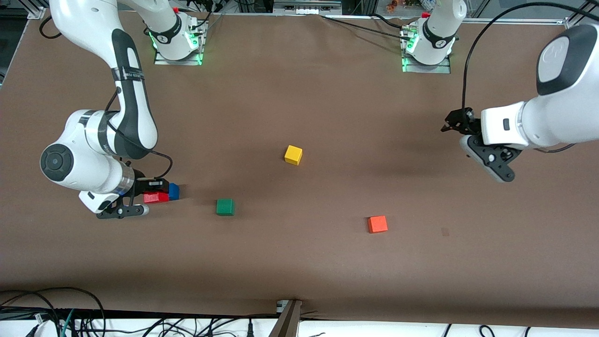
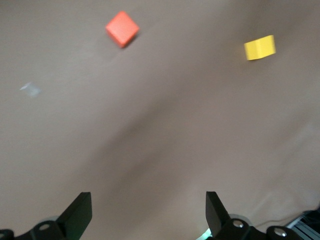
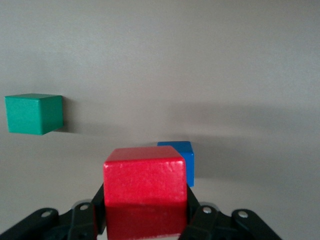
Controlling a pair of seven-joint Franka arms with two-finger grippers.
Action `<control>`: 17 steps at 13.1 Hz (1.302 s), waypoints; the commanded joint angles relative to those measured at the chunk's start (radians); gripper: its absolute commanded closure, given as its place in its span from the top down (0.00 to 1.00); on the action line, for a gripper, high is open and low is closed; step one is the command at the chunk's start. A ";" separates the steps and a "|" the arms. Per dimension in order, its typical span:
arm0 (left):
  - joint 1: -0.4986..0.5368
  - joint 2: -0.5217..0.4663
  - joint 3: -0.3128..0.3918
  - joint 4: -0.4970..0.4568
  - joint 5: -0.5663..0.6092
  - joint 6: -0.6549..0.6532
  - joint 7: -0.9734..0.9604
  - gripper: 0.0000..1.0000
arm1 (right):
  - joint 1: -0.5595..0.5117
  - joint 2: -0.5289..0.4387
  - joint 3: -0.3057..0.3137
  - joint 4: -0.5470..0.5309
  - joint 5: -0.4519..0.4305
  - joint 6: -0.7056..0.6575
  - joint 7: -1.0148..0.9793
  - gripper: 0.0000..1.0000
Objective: Pass red block to right arm, stack on blue
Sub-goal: 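Lower the red cube onto the blue cube with the right gripper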
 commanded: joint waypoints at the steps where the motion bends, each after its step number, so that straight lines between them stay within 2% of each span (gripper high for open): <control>1: -0.114 -0.130 0.142 -0.123 0.076 0.062 -0.062 1.00 | 0.011 -0.036 -0.004 -0.073 -0.020 0.066 0.022 0.04; 3: -0.163 -0.226 0.216 -0.228 0.079 0.117 -0.226 1.00 | 0.012 -0.040 -0.004 -0.107 -0.020 0.117 0.022 0.04; 6: -0.162 -0.283 0.226 -0.285 0.082 0.177 -0.481 1.00 | 0.012 -0.040 -0.003 -0.127 -0.020 0.152 0.022 0.04; 9: -0.113 -0.284 0.217 -0.268 0.097 0.176 -0.494 1.00 | 0.029 -0.040 -0.004 -0.171 -0.021 0.212 0.019 0.04; 11: -0.108 -0.303 0.189 -0.260 0.183 0.173 -0.497 1.00 | 0.049 -0.042 -0.006 -0.197 -0.023 0.221 0.008 0.04; 17: -0.098 -0.296 0.189 -0.219 0.178 0.134 -0.497 1.00 | 0.075 -0.112 -0.009 -0.357 -0.078 0.375 -0.006 0.04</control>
